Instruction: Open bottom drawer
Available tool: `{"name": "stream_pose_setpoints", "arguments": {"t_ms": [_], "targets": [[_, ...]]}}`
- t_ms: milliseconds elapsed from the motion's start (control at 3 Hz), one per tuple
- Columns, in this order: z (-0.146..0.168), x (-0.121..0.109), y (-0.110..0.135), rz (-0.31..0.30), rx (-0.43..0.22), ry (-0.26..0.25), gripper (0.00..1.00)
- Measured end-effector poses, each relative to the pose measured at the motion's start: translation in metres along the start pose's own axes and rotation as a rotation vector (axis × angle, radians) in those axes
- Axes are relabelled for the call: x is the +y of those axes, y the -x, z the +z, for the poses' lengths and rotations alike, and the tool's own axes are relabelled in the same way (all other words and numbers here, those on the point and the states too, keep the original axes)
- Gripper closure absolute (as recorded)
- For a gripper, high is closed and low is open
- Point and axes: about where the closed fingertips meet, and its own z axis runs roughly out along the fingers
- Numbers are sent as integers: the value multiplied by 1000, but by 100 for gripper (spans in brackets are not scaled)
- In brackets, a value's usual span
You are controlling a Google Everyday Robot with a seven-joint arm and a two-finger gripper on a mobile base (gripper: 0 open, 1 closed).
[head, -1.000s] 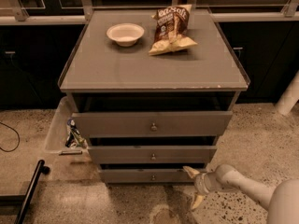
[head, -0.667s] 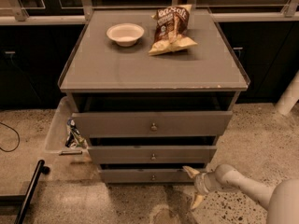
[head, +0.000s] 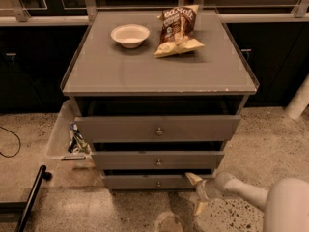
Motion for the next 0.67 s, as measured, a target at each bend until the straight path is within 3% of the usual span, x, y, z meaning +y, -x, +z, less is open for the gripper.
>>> {"name": "stream_pose_setpoints", "arguments": {"t_ms": [667], "targets": [[33,-24,-24,-45,85,-75,0]]}}
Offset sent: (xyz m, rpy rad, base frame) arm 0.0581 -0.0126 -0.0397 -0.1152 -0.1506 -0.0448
